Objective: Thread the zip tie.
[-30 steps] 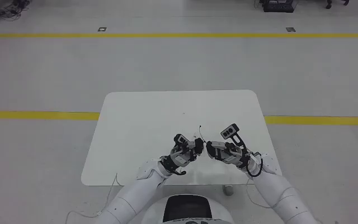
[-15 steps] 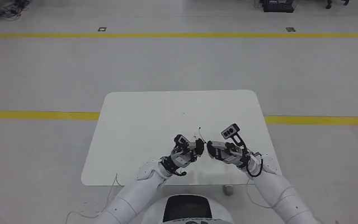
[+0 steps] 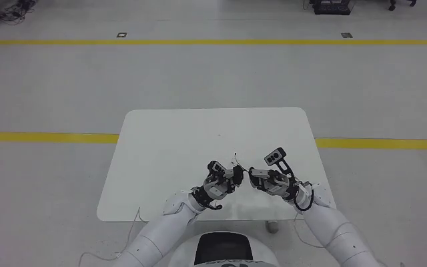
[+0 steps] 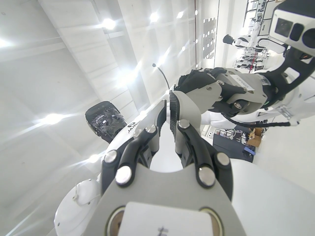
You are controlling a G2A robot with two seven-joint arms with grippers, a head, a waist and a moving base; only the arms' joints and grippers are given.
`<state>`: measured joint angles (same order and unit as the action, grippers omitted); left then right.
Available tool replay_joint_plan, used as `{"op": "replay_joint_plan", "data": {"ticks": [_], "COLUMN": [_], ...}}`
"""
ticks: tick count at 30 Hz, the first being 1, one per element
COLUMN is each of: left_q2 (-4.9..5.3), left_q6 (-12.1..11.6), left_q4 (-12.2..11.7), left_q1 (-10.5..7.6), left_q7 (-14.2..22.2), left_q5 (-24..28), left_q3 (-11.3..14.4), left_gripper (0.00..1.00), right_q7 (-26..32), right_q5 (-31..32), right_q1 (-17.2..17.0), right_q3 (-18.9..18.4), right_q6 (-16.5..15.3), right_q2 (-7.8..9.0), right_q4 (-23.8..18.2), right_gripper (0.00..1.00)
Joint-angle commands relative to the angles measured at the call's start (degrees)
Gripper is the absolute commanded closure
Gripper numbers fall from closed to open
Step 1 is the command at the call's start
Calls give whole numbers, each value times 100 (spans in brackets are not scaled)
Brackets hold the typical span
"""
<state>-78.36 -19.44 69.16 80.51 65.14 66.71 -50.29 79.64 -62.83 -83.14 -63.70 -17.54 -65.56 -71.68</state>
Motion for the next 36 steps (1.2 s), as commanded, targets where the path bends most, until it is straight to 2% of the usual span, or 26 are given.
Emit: {"op": "replay_joint_plan", "data": {"ticks": [1,8,24,28,29,36], "left_q2": [-1,-1,-1,-1,-1,-1], "left_q6": [9,14,14,14,14,14], "left_q4": [-1,-1,-1,-1,-1,-1], "left_q1": [-3,-4,-4,-4,-4,-4], "left_q7": [-1,1,1,1,1,1], "left_q5": [3,4,4,4,4,4], "left_q3": [4,5,5,5,5,5], "left_gripper": [100,100,100,100,100,100], "right_q7": [0,0,0,0,0,0], "right_q5": [-6,-15,1,13,16,56], "right_q1": [4,40,120,124,125,139], "right_q3": [2,8,71,70,70,60], "right_q6": [-1,11,12,11,10,-19], "right_q2": [-1,-3,-25,-26,-27,-37], "right_q4": [10,38,85,97,102,164], "right_gripper": [90,87,89,95,100,100]}}
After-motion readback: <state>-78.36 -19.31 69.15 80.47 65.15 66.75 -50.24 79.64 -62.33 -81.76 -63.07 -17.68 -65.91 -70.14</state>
